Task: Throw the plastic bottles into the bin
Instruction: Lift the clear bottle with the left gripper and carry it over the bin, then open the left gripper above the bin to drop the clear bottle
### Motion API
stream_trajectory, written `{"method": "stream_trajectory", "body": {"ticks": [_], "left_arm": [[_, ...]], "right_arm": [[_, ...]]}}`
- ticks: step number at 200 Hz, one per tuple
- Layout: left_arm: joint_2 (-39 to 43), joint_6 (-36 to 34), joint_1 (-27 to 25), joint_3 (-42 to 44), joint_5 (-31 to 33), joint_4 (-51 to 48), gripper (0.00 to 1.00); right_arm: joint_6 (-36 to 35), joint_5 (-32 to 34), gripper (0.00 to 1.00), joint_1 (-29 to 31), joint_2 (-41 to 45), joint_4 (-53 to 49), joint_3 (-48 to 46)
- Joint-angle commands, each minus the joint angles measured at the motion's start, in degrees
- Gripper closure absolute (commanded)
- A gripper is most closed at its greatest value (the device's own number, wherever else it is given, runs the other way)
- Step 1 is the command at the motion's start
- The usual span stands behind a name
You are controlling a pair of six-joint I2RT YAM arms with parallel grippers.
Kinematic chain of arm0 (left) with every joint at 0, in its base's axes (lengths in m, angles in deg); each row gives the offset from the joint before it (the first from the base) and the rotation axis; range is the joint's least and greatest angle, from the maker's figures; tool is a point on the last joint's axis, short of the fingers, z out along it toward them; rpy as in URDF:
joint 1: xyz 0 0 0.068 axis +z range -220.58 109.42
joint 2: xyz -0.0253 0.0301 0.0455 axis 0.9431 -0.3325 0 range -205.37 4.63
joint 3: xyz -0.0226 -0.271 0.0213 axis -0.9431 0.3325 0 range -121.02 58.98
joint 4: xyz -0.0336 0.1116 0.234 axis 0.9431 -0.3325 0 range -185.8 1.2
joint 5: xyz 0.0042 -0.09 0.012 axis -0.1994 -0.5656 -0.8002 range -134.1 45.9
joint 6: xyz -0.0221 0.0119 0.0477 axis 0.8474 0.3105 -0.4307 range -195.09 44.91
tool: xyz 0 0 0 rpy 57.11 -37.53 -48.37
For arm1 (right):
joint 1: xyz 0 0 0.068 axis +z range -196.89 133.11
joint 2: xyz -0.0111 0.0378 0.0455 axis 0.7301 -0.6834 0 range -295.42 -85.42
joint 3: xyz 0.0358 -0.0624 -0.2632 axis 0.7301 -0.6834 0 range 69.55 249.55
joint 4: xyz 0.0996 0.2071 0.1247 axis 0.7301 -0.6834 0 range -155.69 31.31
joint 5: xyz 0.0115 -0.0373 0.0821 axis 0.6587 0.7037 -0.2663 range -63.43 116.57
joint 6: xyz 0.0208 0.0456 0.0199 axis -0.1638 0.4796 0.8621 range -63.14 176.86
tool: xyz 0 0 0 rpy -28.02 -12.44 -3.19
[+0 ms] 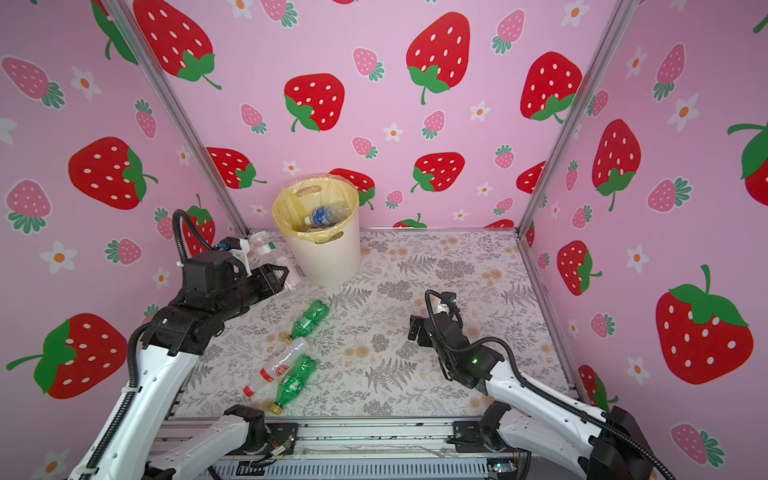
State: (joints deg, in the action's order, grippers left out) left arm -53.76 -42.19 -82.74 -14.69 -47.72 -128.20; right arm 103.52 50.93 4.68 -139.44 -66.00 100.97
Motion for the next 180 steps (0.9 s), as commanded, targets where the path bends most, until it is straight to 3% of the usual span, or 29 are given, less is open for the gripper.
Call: {"method": "stream_trajectory", "body": {"ticks": [1, 28, 51, 77, 91, 94, 112, 148, 180], "left_arm": [[-4.6, 1.1, 0.6, -8.9, 0.5, 4.0, 0.48], [-16.2, 1.3, 0.8, -21.6, 0.9, 3.0, 0.47], [-30.0, 1.0, 1.8, -38.6, 1.2, -2.0, 0.42], [-46.0, 2.1, 4.2, -62.6, -1.4, -14.4, 0.19], [-50.8, 2.3, 5.1, -71.3, -2.9, -18.3, 0.1], [-51.2, 2.4, 5.4, -72.3, -3.4, -18.6, 0.01], [-50.0, 2.3, 6.0, -72.2, -6.1, -16.8, 0.01], [-39.9, 2.2, 6.1, -59.7, -7.2, -8.3, 0.01], [-33.5, 1.1, 6.3, -53.2, -7.4, -7.2, 0.01]], "right_arm": [[0.7, -0.1, 0.01, -0.2, -0.4, 1.5, -0.6], [0.1, -0.6, 0.01, -0.3, -1.4, 1.1, 0.5], [0.1, -0.7, 0.01, -0.3, -1.3, 0.9, 1.0], [0.3, -0.8, 0.01, -0.3, -0.4, 0.0, 1.9], [0.5, -1.0, 0.01, -0.3, 0.5, -0.5, 2.1], [0.5, -1.0, 0.01, -0.3, 0.7, -0.6, 2.2], [0.5, -0.8, 0.01, -0.3, 1.5, -1.2, 2.1], [0.5, -0.5, 0.01, -0.3, 1.4, -1.4, 2.0], [0.5, -1.5, 0.01, -0.3, -1.2, -0.7, 2.8]]}}
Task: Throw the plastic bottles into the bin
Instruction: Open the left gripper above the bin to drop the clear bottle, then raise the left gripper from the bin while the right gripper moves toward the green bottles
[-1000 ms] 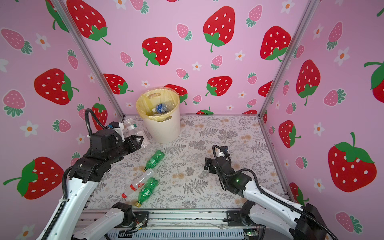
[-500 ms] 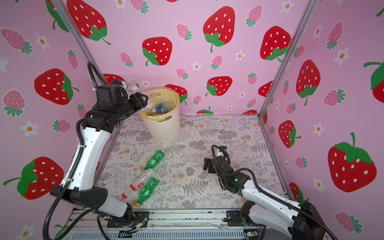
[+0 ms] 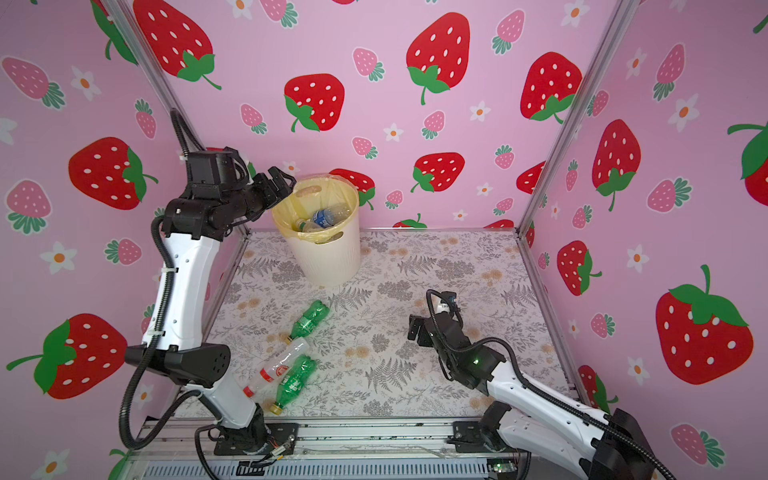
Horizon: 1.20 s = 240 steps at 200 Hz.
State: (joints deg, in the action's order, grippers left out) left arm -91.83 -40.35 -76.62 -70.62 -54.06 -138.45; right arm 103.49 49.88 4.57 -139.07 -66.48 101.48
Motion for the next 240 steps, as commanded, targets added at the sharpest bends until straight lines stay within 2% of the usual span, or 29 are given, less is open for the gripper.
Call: {"method": "stream_trajectory", "body": {"ticks": [1, 49, 81, 109, 158, 240], "left_arm": [[4.6, -0.7, 0.2, 2.8, -1.0, 3.1, 0.01], [13.3, -1.8, 0.7, 15.6, -0.4, 4.2, 0.01], [20.0, -2.2, 1.2, 27.9, 1.7, 7.5, 0.01], [23.5, -3.0, 1.4, 34.9, 4.5, 7.7, 0.01], [27.3, -4.5, 1.6, 42.6, 5.2, 6.2, 0.01], [32.0, -6.1, 1.5, 51.7, 4.5, 4.7, 0.01]], "right_arm": [[0.6, -0.5, 0.01, -0.2, -1.7, -0.1, 2.3], [0.9, -3.0, 0.01, -0.1, -7.0, 1.6, 4.3], [1.8, -4.8, 0.01, 0.0, -10.5, 2.7, 5.8], [3.4, -5.4, 0.01, 1.2, -13.3, 4.2, 7.0], [7.0, -6.2, 0.01, 3.9, -19.0, 6.5, 10.0], [12.9, -5.7, 0.01, 13.1, -29.1, 7.2, 17.2]]}}
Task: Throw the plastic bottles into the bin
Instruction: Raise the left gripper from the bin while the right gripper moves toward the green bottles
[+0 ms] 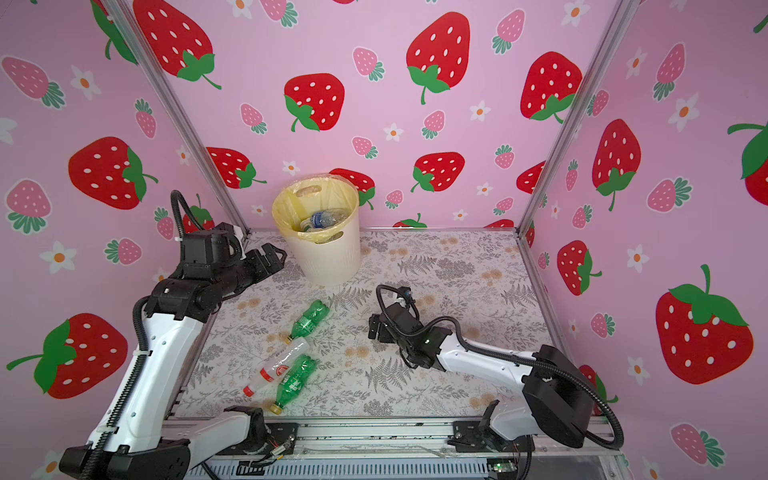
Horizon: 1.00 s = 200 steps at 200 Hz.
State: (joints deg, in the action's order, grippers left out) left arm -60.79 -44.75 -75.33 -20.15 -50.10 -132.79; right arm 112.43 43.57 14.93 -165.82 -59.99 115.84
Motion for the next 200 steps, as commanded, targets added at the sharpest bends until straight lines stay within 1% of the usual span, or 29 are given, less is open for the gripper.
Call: {"method": "stream_trajectory", "body": {"ticks": [1, 46, 103, 136, 167, 200], "left_arm": [[1.1, -1.8, 0.2, 1.3, 0.5, -1.0, 0.01], [2.8, -3.5, 0.3, 5.1, 2.4, -1.6, 0.01], [3.1, -4.6, 0.3, 8.7, 3.3, -1.3, 0.01], [2.9, -4.8, 0.3, 11.0, 2.9, -0.6, 0.01], [2.0, -5.0, 0.3, 11.5, 2.7, -1.1, 0.01], [1.4, -5.1, 0.3, 11.5, 2.2, -1.2, 0.01]], "right_arm": [[4.0, 0.6, 0.01, 2.9, -2.5, 0.7, 3.0], [8.5, 0.6, 0.01, 8.0, -8.0, -1.7, 7.9], [10.3, -1.0, 0.01, 12.4, -13.5, -4.8, 14.5], [12.9, -0.9, 0.0, 14.3, -14.3, -5.6, 15.1], [15.9, -1.1, 0.0, 15.6, -14.8, -4.9, 14.5], [18.0, -1.7, 0.0, 17.5, -17.6, -4.6, 16.2]]}}
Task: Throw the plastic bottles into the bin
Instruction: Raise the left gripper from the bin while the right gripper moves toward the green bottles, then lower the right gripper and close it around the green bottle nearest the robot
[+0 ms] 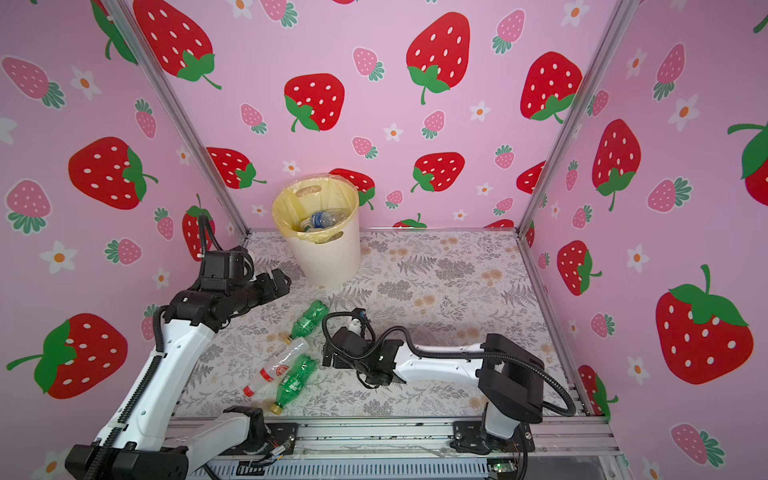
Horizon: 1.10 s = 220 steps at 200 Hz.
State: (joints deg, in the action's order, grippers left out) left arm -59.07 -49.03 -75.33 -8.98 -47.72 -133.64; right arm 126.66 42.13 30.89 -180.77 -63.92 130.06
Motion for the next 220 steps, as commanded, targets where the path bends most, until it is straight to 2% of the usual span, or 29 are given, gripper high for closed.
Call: {"method": "stream_trajectory", "body": {"ticks": [1, 87, 189, 220], "left_arm": [[-0.4, -0.9, 0.3, 0.3, -0.2, -0.3, 0.01], [0.2, -0.5, 0.3, 1.6, 0.7, -1.7, 0.01], [0.6, -1.0, 0.3, 3.7, 2.2, -1.8, 0.01], [1.2, -1.3, 0.3, 4.2, 2.5, -1.7, 0.01]], "right_arm": [[3.9, -0.3, 0.0, 1.6, -2.8, -0.6, 2.0], [7.2, -0.8, 0.01, 7.8, -11.3, 0.2, 10.0], [15.7, -4.6, 0.01, 9.4, -19.3, 0.3, 16.9], [17.4, -5.0, 0.05, 9.5, -21.8, -1.9, 20.1]]}}
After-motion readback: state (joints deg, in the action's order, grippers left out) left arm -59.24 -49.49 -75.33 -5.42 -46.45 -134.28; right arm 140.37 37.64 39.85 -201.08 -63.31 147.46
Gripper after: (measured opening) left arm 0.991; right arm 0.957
